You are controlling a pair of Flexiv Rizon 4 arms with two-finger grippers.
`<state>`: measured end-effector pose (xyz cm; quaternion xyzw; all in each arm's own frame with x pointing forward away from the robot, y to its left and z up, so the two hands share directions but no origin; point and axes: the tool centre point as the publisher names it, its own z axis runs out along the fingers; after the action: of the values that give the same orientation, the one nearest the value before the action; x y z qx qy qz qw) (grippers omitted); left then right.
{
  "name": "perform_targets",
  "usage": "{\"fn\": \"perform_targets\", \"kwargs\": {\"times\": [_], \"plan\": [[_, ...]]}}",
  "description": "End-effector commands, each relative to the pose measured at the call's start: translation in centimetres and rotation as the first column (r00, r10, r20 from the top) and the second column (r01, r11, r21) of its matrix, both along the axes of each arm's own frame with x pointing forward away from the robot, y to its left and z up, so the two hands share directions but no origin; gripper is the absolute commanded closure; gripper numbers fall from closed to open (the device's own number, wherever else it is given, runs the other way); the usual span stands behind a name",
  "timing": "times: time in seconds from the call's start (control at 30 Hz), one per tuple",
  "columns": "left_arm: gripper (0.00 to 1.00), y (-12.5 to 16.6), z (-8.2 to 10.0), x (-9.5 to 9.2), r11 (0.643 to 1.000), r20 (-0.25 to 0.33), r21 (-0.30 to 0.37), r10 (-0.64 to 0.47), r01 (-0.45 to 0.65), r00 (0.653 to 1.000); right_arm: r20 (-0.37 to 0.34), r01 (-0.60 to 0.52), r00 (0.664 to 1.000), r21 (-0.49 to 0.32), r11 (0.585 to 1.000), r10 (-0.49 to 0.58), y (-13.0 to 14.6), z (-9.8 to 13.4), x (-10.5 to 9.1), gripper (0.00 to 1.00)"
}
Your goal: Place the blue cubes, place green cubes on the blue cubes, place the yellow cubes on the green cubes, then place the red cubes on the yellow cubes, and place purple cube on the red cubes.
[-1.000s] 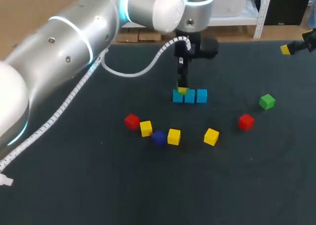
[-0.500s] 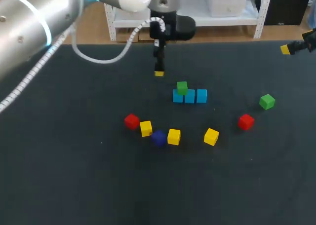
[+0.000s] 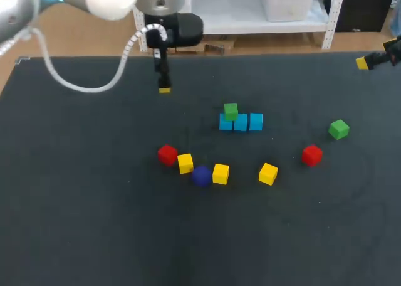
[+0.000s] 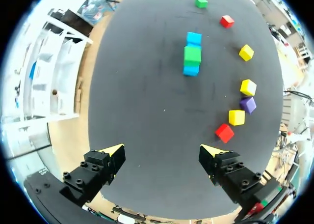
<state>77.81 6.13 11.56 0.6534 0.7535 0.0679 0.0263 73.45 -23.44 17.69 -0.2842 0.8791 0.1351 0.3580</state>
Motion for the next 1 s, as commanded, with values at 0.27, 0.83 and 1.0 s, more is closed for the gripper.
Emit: {"fn": "perform_targets", "kwargs": {"times": [0.27, 0.83, 1.0], "plan": [[0.0, 7.0, 1.4, -0.4, 0.968, 0.309, -0.228, 0.175, -0.106, 0.935, -0.002, -0.005, 1.0, 0.004, 1.0, 0.005, -0.1, 0.0, 0.0, 0.0], [0.0, 10.8, 2.8, -0.6, 0.96, 0.334, -0.216, 0.246, -0.18, 0.91, -0.002, -0.005, 1.0, 0.004, 1.0, 0.005, -0.1, 0.0, 0.0, 0.0], [0.0, 10.8, 2.8, -0.6, 0.96, 0.334, -0.216, 0.246, -0.18, 0.91, -0.002, -0.005, 1.0, 0.004, 1.0, 0.005, -0.1, 0.0, 0.0, 0.0]]}}
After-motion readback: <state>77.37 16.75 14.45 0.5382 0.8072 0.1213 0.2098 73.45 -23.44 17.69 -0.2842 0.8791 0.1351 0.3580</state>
